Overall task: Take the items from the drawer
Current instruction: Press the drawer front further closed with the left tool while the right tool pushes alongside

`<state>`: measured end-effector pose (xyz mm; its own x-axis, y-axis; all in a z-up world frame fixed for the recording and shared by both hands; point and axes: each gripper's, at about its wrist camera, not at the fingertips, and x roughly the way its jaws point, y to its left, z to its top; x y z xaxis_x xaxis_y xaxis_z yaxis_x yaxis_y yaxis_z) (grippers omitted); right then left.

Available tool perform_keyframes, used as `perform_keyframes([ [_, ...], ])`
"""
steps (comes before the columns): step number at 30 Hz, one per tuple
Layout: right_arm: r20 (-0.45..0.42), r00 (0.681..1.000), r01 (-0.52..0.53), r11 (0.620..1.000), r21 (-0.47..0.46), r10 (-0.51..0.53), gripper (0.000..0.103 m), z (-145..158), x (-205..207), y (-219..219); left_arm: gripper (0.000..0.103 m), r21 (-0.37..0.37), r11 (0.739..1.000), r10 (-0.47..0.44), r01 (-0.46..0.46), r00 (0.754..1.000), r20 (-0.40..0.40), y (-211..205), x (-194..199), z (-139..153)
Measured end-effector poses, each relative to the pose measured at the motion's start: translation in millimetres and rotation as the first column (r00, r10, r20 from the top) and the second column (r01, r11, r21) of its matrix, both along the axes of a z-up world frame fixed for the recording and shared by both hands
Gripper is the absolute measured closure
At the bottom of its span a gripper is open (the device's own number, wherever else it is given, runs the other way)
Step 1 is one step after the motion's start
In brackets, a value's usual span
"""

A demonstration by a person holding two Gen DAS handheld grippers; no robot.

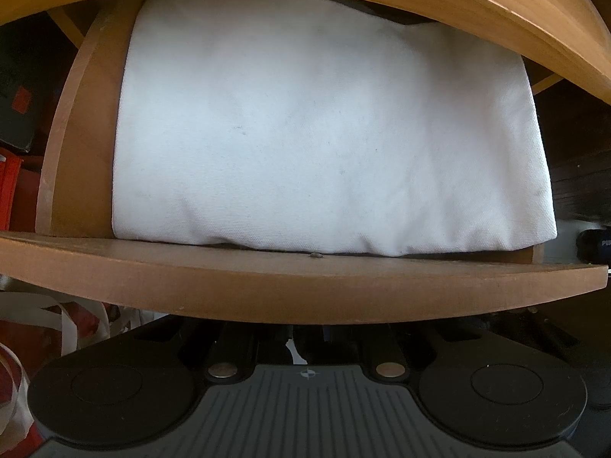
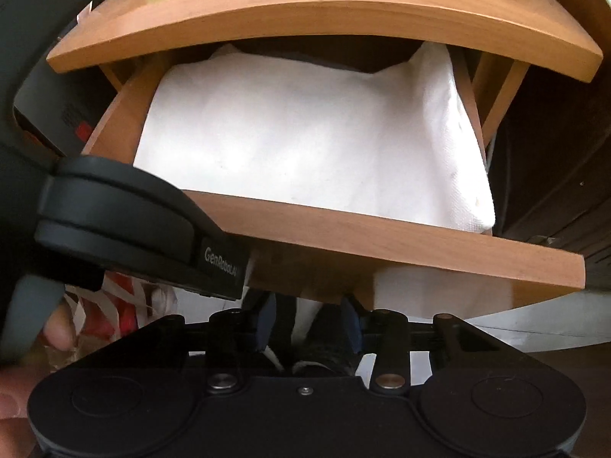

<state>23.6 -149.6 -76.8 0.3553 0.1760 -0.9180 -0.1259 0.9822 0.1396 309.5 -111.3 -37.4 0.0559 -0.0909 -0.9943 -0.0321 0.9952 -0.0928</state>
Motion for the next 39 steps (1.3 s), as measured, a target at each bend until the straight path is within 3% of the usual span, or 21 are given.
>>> perform_keyframes([
  [7, 0.031, 0.999, -0.013, 0.999, 0.039, 0.012, 0.066, 4, -2, -3, 0.089, 0.001, 1.0, -0.013, 0.013, 1.0, 0.011, -2, 0, 1],
  [14, 0.049, 0.998, -0.047, 0.999, 0.011, 0.047, 0.066, 7, 2, 2, 0.089, 0.008, 1.0, -0.006, 0.006, 1.0, 0.019, -2, 3, 2],
  [24, -0.043, 0.998, -0.047, 0.998, -0.037, 0.046, 0.066, -7, 6, -2, 0.089, 0.019, 1.0, -0.013, 0.012, 1.0, 0.025, -8, 0, 4],
  [39, -0.044, 0.998, -0.051, 0.998, -0.036, 0.049, 0.066, -11, 15, 0, 0.089, 0.016, 1.0, -0.015, 0.015, 0.999, 0.03, -8, -5, 2],
])
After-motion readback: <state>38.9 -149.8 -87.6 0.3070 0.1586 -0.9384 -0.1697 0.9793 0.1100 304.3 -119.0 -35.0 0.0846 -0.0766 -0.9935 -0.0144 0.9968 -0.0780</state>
